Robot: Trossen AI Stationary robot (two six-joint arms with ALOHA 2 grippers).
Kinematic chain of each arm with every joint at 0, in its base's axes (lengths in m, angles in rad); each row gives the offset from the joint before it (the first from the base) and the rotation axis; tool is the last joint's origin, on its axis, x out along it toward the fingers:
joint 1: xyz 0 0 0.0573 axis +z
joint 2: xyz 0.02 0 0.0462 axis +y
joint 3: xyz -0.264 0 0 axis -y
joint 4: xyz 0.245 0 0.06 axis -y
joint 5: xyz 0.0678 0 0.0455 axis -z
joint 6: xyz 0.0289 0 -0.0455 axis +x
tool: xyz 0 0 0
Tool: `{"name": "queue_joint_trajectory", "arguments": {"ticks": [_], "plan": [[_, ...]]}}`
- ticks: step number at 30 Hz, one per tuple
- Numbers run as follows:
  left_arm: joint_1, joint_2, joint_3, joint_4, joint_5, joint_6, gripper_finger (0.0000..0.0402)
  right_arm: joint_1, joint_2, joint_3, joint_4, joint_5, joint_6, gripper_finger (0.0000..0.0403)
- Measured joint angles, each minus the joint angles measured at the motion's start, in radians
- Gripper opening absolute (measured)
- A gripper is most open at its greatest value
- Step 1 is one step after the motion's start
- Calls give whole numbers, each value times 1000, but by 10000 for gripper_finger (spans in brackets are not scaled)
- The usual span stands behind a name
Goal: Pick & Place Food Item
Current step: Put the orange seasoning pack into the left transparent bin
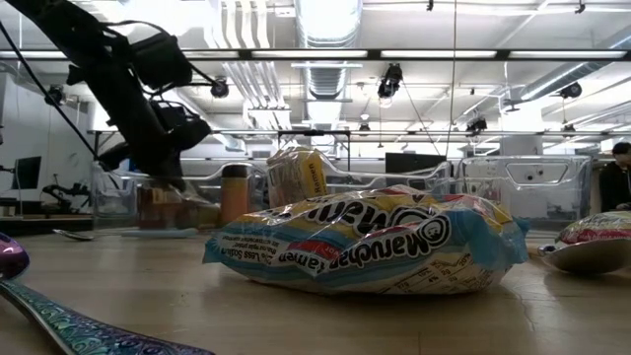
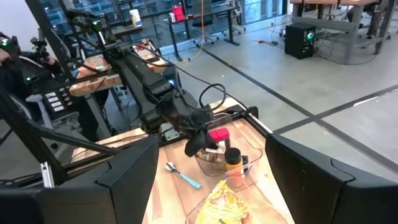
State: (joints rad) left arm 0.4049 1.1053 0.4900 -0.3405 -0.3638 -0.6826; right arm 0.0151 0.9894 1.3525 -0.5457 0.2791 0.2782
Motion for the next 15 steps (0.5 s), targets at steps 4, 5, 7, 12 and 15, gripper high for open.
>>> {"name": "queue_joint_trajectory", "arguments": {"ticks": [4, 5, 7, 12, 15], "plan": [[0, 3, 0, -34, 37, 56, 0, 0, 0, 0, 0, 0, 0, 292], [0, 3, 0, -42, 40, 61, 0, 0, 0, 0, 0, 1, 1, 292], [0, 3, 0, -50, 46, 107, 0, 0, 0, 0, 0, 0, 2, 292], [0, 3, 0, -57, 93, 253, 0, 0, 0, 0, 0, 0, 2, 292], [1, 3, 0, -57, 122, 316, 0, 0, 0, 0, 0, 0, 2, 292]]}}
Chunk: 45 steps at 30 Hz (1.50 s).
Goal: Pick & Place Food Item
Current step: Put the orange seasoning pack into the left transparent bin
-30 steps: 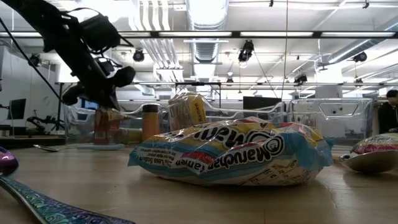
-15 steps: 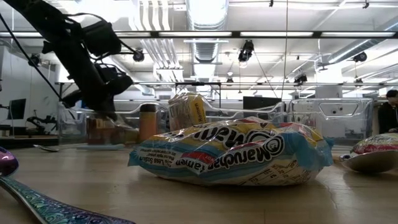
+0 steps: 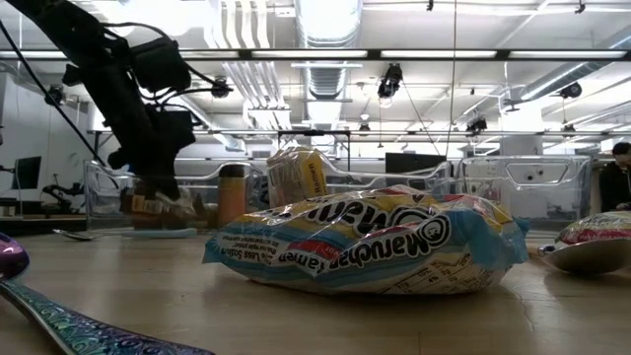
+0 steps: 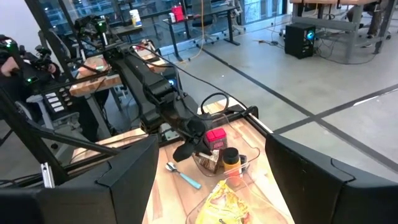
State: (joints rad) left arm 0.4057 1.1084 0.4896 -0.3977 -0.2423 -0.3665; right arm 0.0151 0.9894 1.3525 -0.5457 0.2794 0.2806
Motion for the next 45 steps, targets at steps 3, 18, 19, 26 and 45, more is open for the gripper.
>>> {"name": "queue_joint_trajectory", "arguments": {"ticks": [3, 18, 19, 26, 45], "plan": [[0, 0, 0, 0, 28, 53, 0, 0, 0, 0, 0, 0, 0, 292], [0, 0, 2, -57, 152, 132, 0, 0, 0, 0, 0, 0, -3, 292], [0, 0, 2, -57, 160, 131, 0, 0, 0, 0, 0, 0, -3, 292], [-1, 0, 2, -59, 172, 131, 0, 0, 0, 0, 0, 0, 0, 292], [-1, 0, 2, -78, 183, 107, 4, 0, 0, 0, 0, 0, -3, 292]]}}
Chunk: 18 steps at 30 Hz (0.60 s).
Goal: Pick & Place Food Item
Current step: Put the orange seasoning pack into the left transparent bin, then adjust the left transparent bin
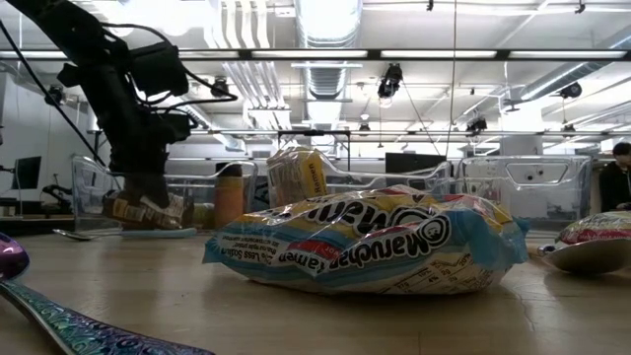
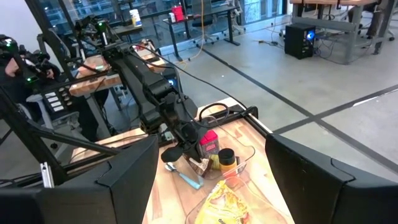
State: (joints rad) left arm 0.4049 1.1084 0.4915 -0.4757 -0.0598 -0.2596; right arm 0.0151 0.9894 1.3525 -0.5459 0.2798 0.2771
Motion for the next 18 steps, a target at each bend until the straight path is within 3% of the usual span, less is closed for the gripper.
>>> {"name": "queue_joint_trajectory", "arguments": {"ticks": [4, 13, 18], "plan": [[0, 0, 0, 2, 3, -36, 27, 0, 0, 0, 0, 0, 0, 292], [1, 1, 70, -23, 22, -37, 193, 0, 0, 0, 0, 0, -1, 292], [0, 1, 199, -163, 19, -68, 244, 0, 0, 0, 0, 0, -8, 292]]}}
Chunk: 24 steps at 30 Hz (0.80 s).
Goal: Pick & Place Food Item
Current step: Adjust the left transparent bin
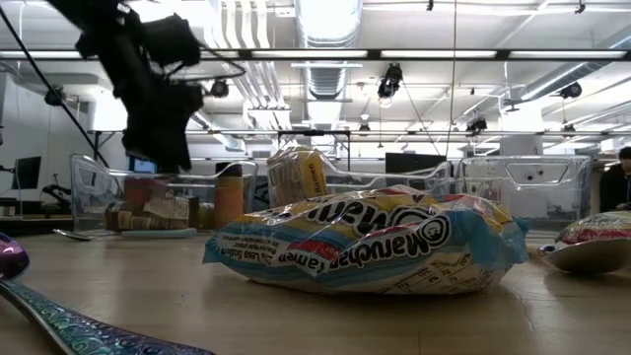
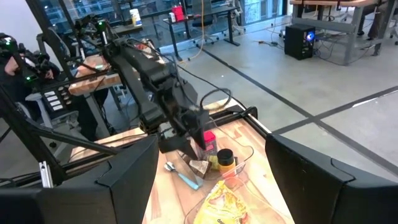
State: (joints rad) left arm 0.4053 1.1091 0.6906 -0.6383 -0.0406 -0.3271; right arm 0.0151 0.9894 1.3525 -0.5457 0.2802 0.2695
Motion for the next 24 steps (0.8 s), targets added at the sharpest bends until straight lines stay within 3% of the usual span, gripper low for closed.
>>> {"name": "queue_joint_trajectory", "arguments": {"ticks": [5, 10, 18, 24], "plan": [[-29, 1, 184, -194, 30, -21, 243, 0, 0, 0, 0, 0, -1, 292], [-163, 33, 300, -337, 13, 30, 204, 0, 0, 0, 0, 0, -8, 292], [-421, 152, 317, -327, 37, 13, 156, 0, 0, 0, 0, 1, -7, 292], [-553, 249, 317, -276, 154, 56, 154, 0, 0, 0, 0, 1, 0, 292]]}}
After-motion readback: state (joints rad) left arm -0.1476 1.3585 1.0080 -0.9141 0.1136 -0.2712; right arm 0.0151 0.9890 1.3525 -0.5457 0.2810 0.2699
